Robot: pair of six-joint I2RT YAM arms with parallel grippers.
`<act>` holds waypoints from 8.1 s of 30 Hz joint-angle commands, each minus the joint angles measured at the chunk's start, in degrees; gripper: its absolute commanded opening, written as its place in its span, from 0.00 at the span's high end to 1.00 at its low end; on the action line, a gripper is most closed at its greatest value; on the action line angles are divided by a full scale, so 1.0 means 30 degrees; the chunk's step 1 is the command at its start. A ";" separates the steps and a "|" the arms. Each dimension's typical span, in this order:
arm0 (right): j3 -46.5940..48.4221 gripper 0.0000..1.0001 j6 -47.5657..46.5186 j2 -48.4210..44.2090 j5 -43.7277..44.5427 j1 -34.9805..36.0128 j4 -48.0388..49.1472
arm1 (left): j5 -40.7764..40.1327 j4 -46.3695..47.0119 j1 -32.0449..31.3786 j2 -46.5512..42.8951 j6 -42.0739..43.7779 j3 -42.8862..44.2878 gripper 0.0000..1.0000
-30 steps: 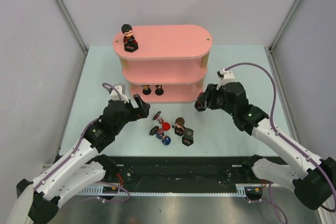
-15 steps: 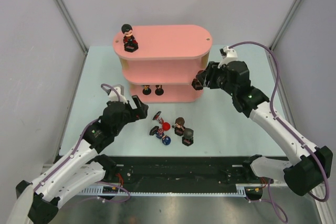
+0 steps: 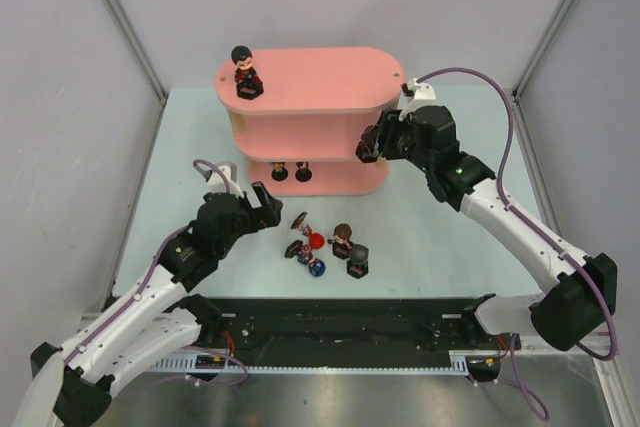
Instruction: Place and organize the plastic toys onto the shelf
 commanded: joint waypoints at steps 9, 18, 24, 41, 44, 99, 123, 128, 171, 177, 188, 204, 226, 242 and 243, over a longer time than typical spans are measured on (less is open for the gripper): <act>0.1471 1.00 -0.0648 0.0632 0.1545 0.0469 0.1434 | 0.0022 0.0392 -0.0089 0.0069 0.0204 0.0365 0.00; 0.1881 1.00 -0.0707 0.1189 0.1954 0.0879 0.1669 | 0.0139 0.0480 -0.0089 0.0157 0.0262 0.0365 0.00; 0.1940 1.00 -0.0648 0.1511 0.2599 0.1289 0.2079 | 0.0226 0.0480 -0.0059 -0.0018 0.0321 0.0365 0.00; 0.1969 0.95 -0.0560 0.2010 0.3098 0.1494 0.2519 | 0.0432 0.0597 -0.0059 0.0245 0.0321 0.0658 0.00; 0.1940 0.89 -0.0590 0.2039 0.3010 0.1465 0.2548 | 0.0461 0.0626 -0.0059 0.0333 0.0292 0.0658 0.00; 0.1940 0.12 -0.0472 0.1454 0.2015 0.1319 0.2872 | 0.0110 0.0187 -0.0059 -0.0253 0.0262 0.0511 0.00; -0.0342 0.09 0.0521 -0.4373 0.3508 0.2725 -0.2723 | 0.0607 0.0243 -0.0059 -0.0371 0.0320 0.0072 0.00; -0.2480 0.09 0.2072 -0.6597 0.4470 0.3368 -0.4364 | 0.2387 0.1297 -0.0059 -0.0194 0.0962 -0.0571 0.00; -0.5443 0.09 0.1900 -1.0237 0.0433 -0.2724 -0.5099 | -0.8621 0.9532 -1.5411 1.3339 -0.1085 0.2650 0.25; -0.5443 0.09 0.1696 -1.0149 0.0022 -0.2988 -0.5099 | -0.8621 0.9620 -1.5411 1.3867 -0.1203 0.2708 0.26; -0.5442 0.09 0.1783 -0.9797 -0.0242 -0.3134 -0.4952 | -0.8591 0.9650 -1.5382 1.4981 -0.0793 0.3265 0.28; -0.5442 0.09 0.1754 -0.9562 -0.0388 -0.3193 -0.5098 | -0.8855 0.9298 -1.5382 1.5450 -0.0851 0.3411 0.49; -0.5443 0.09 0.1813 -0.9475 -0.0447 -0.3193 -0.4894 | -0.7599 0.9942 -1.5411 1.4046 -0.0119 0.3470 0.71; -0.5413 0.09 0.1930 -0.9826 -0.0447 -0.3427 -0.4425 | -0.9910 0.1866 -1.2779 0.8891 0.0731 0.7771 0.72; -0.5413 0.09 0.1901 -0.9855 -0.0447 -0.3398 -0.4424 | -0.9562 0.1886 -1.2252 0.8482 0.0963 0.7893 0.71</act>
